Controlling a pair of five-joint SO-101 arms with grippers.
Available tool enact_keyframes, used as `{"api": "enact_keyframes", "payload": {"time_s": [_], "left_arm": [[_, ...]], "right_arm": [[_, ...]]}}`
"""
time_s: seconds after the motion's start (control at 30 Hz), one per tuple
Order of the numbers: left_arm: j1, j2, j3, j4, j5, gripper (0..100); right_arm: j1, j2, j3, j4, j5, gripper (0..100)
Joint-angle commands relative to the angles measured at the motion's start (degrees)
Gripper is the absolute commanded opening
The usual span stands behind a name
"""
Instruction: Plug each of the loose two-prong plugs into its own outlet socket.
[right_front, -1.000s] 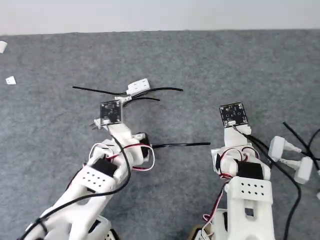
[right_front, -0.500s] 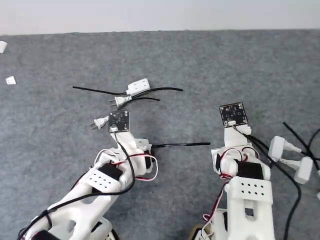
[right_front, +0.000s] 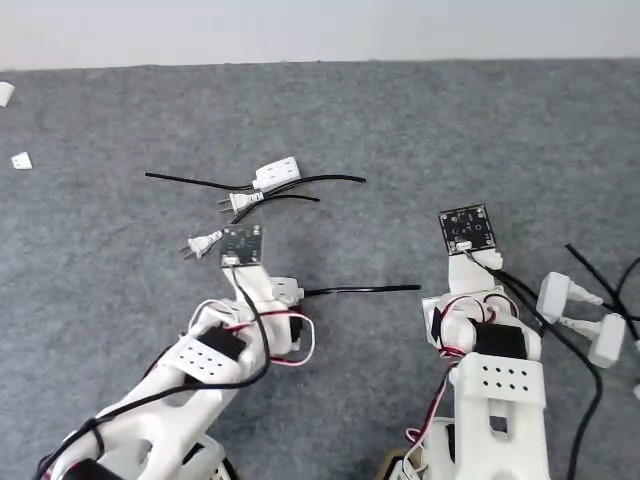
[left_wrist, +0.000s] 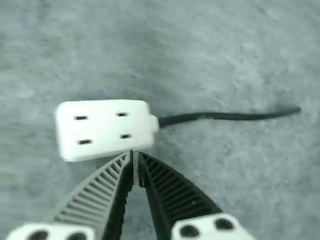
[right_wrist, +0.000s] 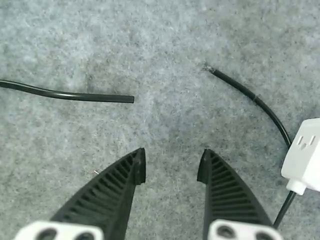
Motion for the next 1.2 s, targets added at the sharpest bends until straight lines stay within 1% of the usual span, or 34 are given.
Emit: {"api": "enact_keyframes", "payload": {"time_s": [0.0, 0.13, 0.2, 0.3, 0.4, 0.63, 0.7, 0.8, 0.87, 0.97, 1.03, 1.1, 1.17], "left_arm": [[-4.7, 0.1, -1.4, 1.1, -0.9, 1], [-9.2, 0.1, -1.8, 1.5, -1.1, 1], [-11.3, 0.1, -2.9, 1.4, -2.8, 1], [-13.6, 0.1, -3.7, -2.5, -5.1, 1], [-13.7, 0.2, -3.8, -3.4, -6.9, 1], [-13.6, 0.2, -3.9, -3.1, -6.8, 1], [-13.4, 0.1, -4.0, -1.8, -6.8, 1], [-9.9, -0.4, -4.1, 0.8, -6.7, 1], [-8.9, -0.4, -4.1, 1.5, -6.2, 1], [-12.1, -0.5, -4.8, 1.9, -2.8, 1], [-14.9, -0.5, -5.4, 3.3, -2.5, 1], [-15.5, -0.4, -5.1, 4.5, -2.5, 1], [-13.8, 0.2, -4.7, 5.5, -2.5, 1]], "right_arm": [[-0.3, -1.3, -0.5, -0.7, 0.7, 16.9], [-0.3, -1.3, -0.5, -0.7, 0.7, 16.9], [-0.3, -1.3, -0.5, -0.7, 0.7, 16.9], [-0.3, -1.3, -0.5, -0.7, 0.7, 16.9], [-0.3, -1.3, -0.5, -0.7, 0.7, 16.9], [-0.3, -1.3, -0.5, -0.7, 0.7, 16.9], [-0.3, -1.3, -0.5, -0.7, 0.7, 16.9], [-0.3, -1.3, -0.5, -0.7, 0.7, 16.9], [-0.3, -1.3, -0.5, -0.7, 0.7, 16.9], [-0.3, -1.3, -0.5, -0.7, 0.7, 16.9], [-0.3, -1.3, -0.5, -0.7, 0.8, 16.9], [-0.3, -1.3, -0.5, -0.7, 0.8, 16.9], [-0.3, -1.3, -0.5, -0.7, 0.8, 16.9]]}}
